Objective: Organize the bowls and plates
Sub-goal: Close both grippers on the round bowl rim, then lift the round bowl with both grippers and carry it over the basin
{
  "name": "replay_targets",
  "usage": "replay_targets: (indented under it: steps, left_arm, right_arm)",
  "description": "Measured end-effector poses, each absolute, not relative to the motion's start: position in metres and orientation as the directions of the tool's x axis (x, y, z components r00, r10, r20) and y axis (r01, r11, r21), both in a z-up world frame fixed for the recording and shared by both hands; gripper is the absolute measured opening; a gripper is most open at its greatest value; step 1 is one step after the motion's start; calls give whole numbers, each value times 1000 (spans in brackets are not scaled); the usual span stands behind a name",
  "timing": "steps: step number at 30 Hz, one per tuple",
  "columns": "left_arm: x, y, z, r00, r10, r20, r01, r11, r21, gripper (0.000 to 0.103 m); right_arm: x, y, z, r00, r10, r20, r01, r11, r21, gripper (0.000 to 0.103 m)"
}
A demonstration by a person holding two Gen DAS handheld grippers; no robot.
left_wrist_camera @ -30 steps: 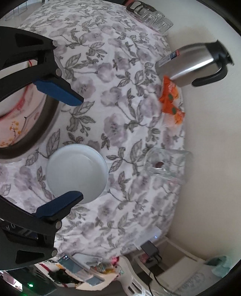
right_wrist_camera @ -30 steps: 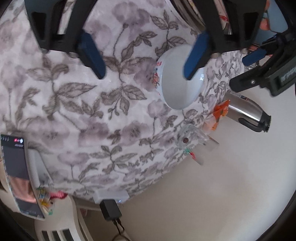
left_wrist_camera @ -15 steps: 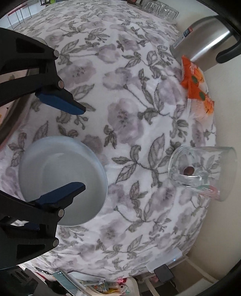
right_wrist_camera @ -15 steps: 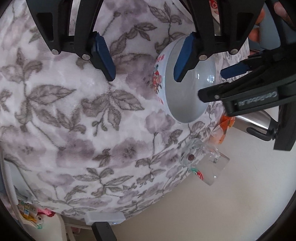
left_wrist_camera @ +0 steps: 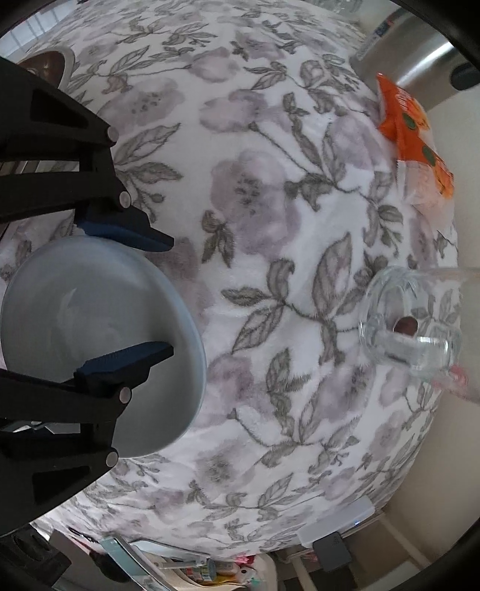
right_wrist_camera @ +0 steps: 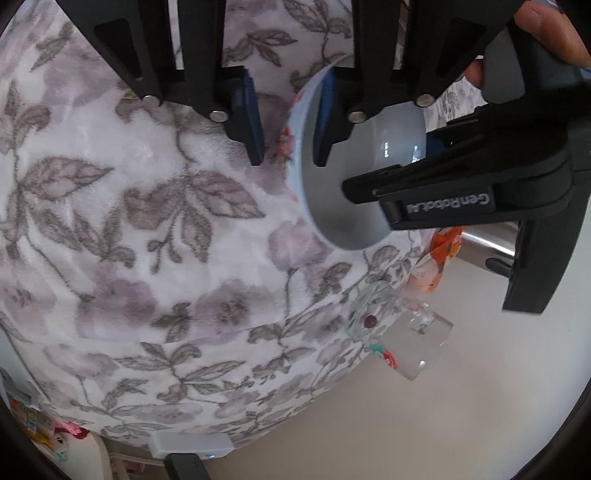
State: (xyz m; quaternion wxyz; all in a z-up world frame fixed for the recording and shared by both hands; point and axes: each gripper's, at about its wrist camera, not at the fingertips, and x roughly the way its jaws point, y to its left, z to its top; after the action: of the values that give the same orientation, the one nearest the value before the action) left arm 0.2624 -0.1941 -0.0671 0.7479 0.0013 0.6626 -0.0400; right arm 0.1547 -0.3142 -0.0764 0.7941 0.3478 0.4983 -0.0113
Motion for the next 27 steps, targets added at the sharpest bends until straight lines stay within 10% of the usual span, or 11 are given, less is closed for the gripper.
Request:
replay_targets:
  steps: [27]
  left_arm:
    - [210, -159, 13, 186, -329, -926, 57, 944, -324, 50]
  right_arm:
    - [112, -323, -19, 557, 390, -733, 311, 720, 620, 21]
